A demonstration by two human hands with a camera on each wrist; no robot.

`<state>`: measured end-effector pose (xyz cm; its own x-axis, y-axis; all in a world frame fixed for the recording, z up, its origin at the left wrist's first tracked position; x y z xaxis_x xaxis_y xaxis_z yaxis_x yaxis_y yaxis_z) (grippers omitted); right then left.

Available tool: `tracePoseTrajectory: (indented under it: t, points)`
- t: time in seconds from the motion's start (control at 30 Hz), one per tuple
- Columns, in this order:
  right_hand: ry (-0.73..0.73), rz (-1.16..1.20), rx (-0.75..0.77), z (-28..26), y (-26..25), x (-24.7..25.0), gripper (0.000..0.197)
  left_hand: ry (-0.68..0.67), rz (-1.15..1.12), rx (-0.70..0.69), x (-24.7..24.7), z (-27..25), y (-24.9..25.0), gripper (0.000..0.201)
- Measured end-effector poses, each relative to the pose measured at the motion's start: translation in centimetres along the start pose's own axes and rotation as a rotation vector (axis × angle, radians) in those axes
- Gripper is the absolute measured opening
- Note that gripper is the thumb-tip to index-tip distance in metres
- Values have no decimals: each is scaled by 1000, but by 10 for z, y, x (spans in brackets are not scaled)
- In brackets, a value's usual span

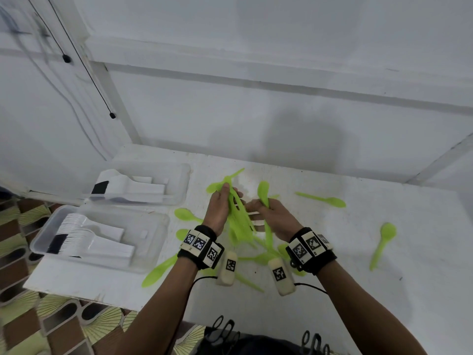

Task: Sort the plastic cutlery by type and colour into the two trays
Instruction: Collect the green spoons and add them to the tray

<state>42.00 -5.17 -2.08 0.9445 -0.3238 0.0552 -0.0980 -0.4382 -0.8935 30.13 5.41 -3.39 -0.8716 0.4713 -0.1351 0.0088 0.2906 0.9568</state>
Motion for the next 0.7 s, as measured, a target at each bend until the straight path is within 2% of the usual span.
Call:
tracePoseTrajectory:
  t: [0.07,0.1,0.17,0.3,0.33,0.4,0.5,0.57,0.7]
  points:
    - [165,-129,-2,3,1,19,29,19,117,-32,4,2,-1,50]
    - [195,-201,-6,5,3,26,31,3,139,-32,4,1,-3,50]
    - [148,-201,-56,9,6,29,34,-18,143,-22,3,-1,-5,47]
    - [62,76,-276,9,8,21,39,-67,206,-26,-6,-5,-10,49]
    - [48,106,-273,9,8,18,37,-81,226,-19,-8,-6,-11,51]
    - [78,25,-144,9,6,13,28,-94,246,1,-14,-8,-13,51]
    - [154,-378,116,5,1,1,30,-109,253,-2,-23,-15,-10,54]
    - [234,-411,130,5,2,0,30,-113,250,-21,-25,-17,-9,58]
    - [289,-229,53,11,11,10,30,-94,257,1,-22,-14,-16,50]
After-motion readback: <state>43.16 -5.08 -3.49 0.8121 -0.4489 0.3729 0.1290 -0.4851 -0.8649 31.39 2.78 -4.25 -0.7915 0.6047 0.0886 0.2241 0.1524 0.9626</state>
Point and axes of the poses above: each hand's wrist, its own z-axis towards the middle knuckle, its own x-axis out of the back of the hand, y = z × x, the point moved 5 cm from there along z, towards the middle knuckle, and after that the axes turned 4 degrees about -z, right-handed, at the moved point
